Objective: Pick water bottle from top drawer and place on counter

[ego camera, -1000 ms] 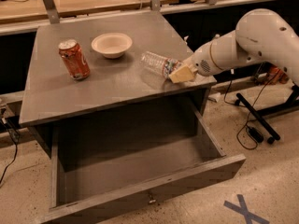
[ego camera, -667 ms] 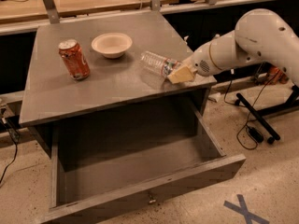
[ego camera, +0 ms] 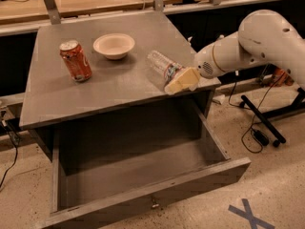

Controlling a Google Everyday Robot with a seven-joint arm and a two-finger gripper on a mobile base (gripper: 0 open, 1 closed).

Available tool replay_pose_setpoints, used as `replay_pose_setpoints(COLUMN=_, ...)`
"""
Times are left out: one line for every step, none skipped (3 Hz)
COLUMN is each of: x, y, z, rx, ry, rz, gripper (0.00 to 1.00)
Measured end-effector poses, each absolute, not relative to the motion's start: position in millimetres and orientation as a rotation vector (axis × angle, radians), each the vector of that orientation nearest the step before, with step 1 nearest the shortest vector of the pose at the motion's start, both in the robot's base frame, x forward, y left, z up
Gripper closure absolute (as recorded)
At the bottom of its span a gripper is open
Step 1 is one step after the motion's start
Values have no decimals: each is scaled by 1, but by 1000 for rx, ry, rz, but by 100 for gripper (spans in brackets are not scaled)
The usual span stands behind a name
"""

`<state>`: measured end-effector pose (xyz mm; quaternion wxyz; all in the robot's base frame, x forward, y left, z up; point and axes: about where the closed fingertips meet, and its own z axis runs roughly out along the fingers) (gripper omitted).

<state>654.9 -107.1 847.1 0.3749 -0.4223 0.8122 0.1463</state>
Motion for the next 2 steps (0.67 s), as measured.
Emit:
replay_pose_setpoints(x=655, y=-107, z=847, rx=-1081, ry=2079, rz=375, gripper=0)
replay_pose_setpoints(x=653, y=-106, z=850, rx=-1091, ry=2065, rz=387, gripper=0)
